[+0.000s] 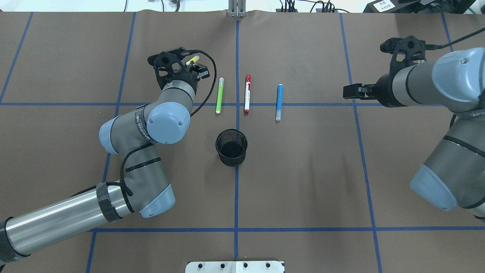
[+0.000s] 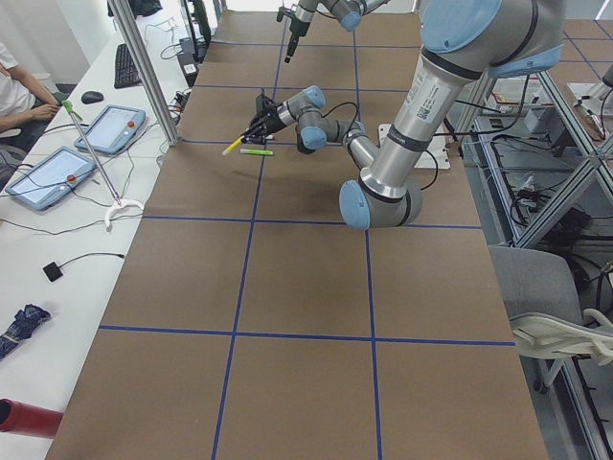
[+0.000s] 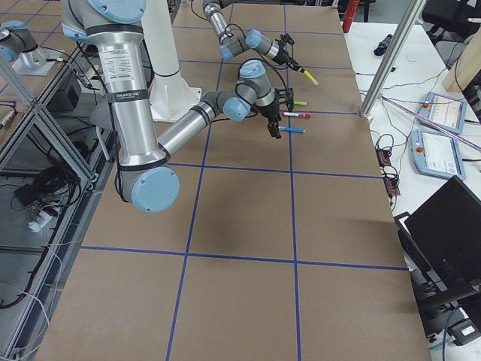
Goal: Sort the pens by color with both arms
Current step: 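Lower the yellow highlighter beside the green highlighter and release it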
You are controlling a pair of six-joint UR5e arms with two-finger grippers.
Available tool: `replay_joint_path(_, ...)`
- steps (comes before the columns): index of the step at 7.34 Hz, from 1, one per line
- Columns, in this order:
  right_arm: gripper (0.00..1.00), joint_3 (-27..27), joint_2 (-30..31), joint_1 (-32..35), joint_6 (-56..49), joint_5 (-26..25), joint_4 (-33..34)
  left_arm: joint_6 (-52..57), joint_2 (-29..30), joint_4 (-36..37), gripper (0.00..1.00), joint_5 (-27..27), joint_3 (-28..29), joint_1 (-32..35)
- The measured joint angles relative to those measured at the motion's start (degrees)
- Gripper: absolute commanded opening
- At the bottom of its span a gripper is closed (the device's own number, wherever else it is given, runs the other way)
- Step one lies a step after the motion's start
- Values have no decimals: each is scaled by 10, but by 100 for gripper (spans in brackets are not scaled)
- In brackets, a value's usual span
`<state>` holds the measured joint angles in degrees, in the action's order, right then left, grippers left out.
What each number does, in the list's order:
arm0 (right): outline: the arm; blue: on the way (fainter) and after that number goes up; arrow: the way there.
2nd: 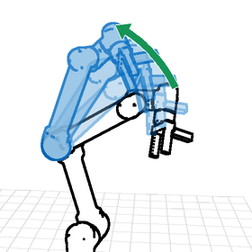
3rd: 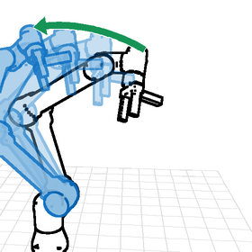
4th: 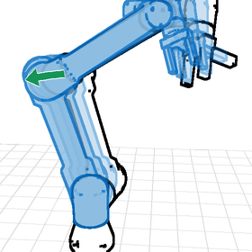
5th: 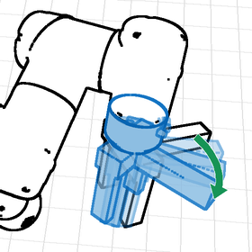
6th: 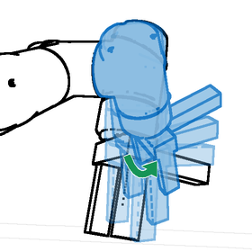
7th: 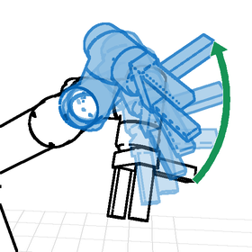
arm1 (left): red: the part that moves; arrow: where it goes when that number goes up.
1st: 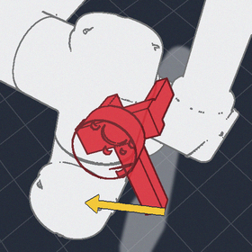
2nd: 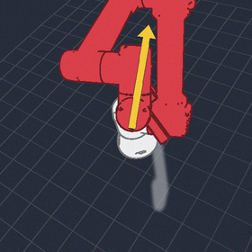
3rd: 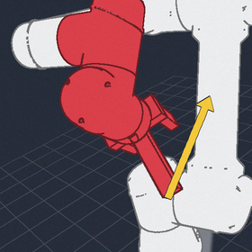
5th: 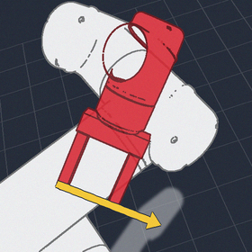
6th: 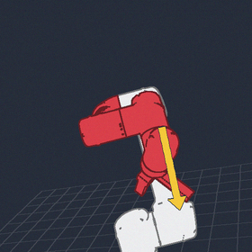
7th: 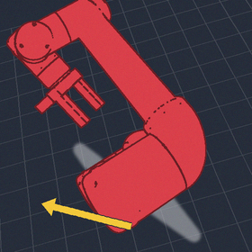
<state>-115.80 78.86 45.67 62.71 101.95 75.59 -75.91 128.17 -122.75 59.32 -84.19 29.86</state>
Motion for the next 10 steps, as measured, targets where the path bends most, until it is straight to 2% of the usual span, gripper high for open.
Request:
replay_joint_path(1,99,0,0,0,0,0,0,52,-1,-57,0,32,21,1)
replay_joint_path(3,99,0,0,0,0,0,0,84,-2,-134,0,48,68,5)
replay_joint_path(6,99,1,0,-1,0,-3,0,86,-8,-172,0,44,77,18)
replay_joint_path(10,99,3,0,-1,0,-4,-1,85,-39,-175,0,31,76,16)
